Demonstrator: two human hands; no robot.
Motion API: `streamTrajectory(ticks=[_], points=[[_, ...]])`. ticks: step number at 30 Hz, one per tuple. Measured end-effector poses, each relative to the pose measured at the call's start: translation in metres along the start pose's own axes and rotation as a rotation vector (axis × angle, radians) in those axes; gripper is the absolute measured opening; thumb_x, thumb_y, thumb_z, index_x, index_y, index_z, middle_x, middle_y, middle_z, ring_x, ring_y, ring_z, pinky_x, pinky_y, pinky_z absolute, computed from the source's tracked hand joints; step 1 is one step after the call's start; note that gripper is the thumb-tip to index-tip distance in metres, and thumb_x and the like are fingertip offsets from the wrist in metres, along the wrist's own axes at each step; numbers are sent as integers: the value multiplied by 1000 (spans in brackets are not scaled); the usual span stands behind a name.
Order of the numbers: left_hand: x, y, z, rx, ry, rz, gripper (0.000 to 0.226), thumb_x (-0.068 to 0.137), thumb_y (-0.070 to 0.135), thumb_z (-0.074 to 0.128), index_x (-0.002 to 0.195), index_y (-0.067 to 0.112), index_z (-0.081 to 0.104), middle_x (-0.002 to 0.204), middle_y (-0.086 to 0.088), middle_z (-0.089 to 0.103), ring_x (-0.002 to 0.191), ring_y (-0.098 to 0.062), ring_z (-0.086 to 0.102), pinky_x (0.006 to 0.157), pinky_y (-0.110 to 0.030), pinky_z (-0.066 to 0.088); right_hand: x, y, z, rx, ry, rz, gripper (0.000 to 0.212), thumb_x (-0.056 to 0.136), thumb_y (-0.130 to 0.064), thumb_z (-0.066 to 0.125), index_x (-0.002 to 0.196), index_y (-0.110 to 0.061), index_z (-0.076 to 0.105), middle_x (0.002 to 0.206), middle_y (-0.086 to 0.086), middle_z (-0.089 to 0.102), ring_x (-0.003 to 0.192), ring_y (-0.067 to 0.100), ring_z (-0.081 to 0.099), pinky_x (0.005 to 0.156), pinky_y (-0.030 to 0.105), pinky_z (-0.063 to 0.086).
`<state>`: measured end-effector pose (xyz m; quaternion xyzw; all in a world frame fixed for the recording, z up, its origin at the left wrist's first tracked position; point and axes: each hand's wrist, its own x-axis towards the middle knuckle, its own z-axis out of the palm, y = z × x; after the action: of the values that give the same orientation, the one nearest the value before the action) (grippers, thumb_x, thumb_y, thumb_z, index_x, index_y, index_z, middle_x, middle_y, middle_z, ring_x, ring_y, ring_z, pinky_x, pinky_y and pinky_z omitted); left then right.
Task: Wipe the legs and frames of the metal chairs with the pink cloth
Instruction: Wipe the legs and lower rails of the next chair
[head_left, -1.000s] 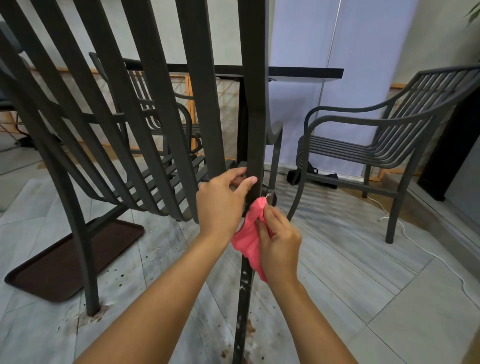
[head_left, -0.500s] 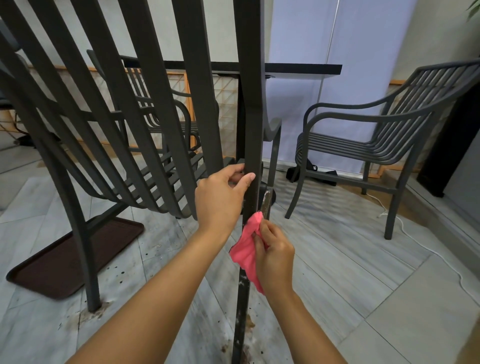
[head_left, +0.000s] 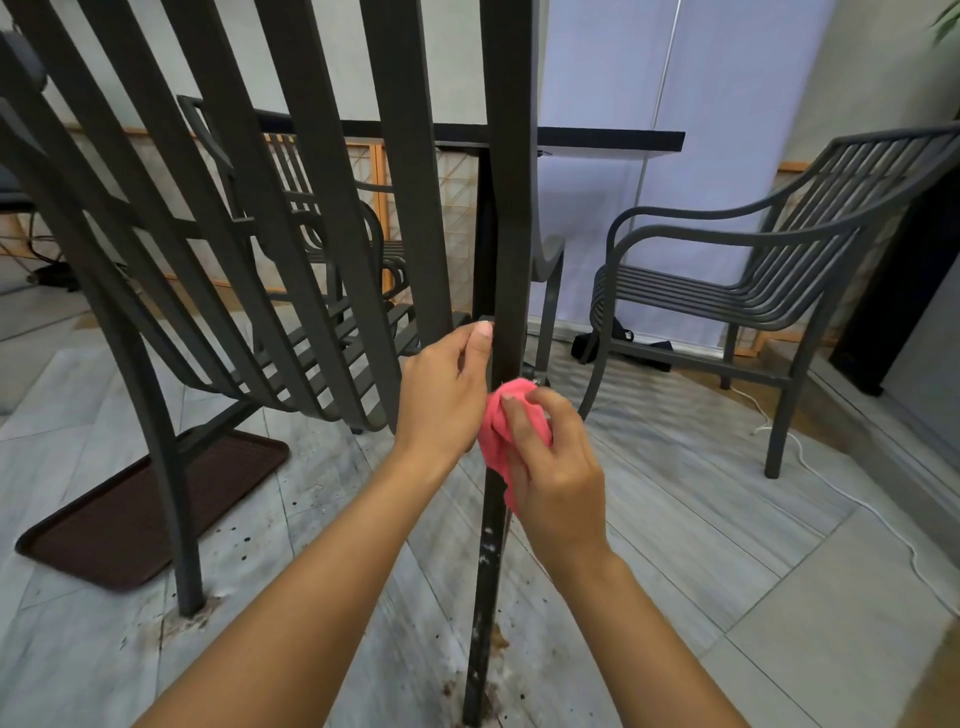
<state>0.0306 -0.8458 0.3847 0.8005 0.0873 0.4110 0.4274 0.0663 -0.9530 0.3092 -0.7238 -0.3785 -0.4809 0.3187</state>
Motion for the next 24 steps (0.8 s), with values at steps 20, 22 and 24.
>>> streamTrajectory(ticks=[20,22,24], points=[[-8,-23,5,5,-76,-51,29,94,27,53,120,18,62,102,4,70,90,-2,62,77,-9,48,-8,13,35,-75,-99,-62,34,83,-10,71,113,4,64,124,12,58,98,34,58,70,38,58],[-8,-27,6,6,-70,-34,29,96,29,48,118,19,64,97,4,71,87,-4,65,77,-18,53,-14,15,39,-74,-102,-63,35,82,-10,71,113,5,64,121,14,61,98,34,59,71,39,57],[-9,-29,7,9,-74,-27,30,97,30,45,118,20,64,93,4,71,86,-6,65,78,-23,54,-20,16,41,-71,-111,-59,37,81,-9,73,113,5,64,120,15,62,99,36,59,71,39,58]])
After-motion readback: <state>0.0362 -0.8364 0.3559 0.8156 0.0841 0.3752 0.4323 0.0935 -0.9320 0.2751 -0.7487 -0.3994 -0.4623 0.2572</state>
